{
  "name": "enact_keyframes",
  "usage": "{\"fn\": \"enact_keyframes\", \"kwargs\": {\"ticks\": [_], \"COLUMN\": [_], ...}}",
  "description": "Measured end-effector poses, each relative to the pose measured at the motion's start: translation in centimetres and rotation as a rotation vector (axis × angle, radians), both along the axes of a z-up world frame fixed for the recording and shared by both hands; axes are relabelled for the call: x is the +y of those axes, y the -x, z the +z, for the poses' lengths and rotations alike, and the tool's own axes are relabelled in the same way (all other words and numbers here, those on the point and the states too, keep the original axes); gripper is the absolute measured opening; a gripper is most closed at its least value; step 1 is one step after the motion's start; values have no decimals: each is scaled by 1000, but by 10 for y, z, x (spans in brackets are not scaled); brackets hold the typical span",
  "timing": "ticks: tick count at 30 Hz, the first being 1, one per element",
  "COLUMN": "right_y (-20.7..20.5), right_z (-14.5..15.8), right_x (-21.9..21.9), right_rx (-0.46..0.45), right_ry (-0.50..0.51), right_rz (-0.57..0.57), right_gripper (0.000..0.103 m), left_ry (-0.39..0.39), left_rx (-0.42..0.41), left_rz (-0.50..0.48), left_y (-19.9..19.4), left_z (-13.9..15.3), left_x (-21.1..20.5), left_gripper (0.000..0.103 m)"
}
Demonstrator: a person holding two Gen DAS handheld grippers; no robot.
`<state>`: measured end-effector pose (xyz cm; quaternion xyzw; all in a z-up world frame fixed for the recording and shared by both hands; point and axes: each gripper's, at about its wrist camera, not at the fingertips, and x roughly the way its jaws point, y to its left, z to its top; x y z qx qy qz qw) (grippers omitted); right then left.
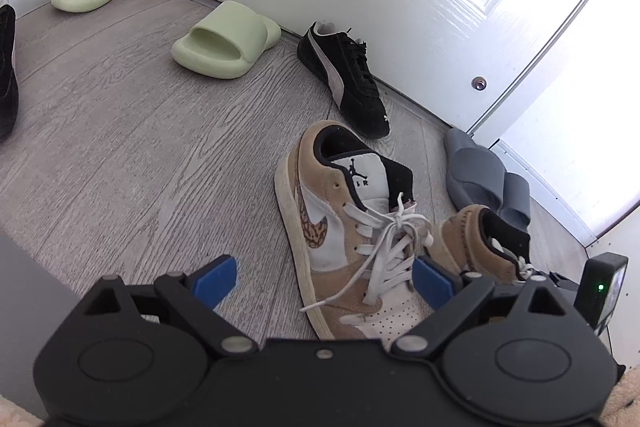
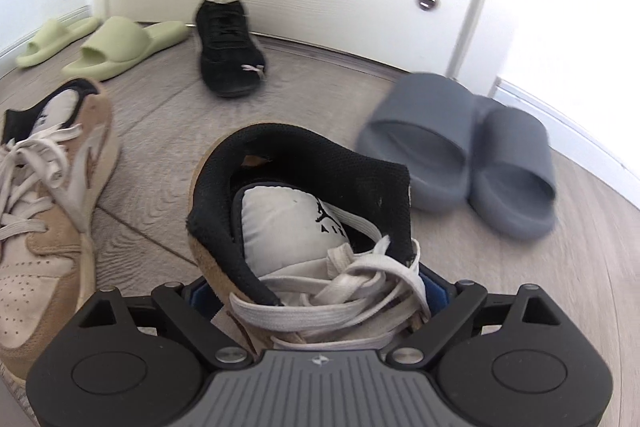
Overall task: Organize scattered shoes
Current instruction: 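Lower the tan sneaker beside the grey slides and open the right gripper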
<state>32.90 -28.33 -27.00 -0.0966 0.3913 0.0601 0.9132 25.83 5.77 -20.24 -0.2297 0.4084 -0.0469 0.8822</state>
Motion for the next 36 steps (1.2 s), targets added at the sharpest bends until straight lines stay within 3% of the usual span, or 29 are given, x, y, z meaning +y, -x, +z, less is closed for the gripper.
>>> {"fn": "enact_keyframes", "kwargs": {"ticks": [15, 25, 36], "right_y": [-13, -20, -13], "right_z": [-9, -13, -7], "right_x": [-77, -101, -113], "right_rx": [-22, -61, -72], "right_ry": [-100, -44, -90], "right_rz": [-535, -598, -635], "right_gripper": [93, 89, 90], "left_ry": [-52, -69, -83], "left_rx": [21, 46, 49], "left_rz": [20, 22, 9], "left_y": [4, 3, 2], "left_z": [-2, -6, -7], "left_x": [-1, -2, -5], "left_gripper": [96, 96, 96]}}
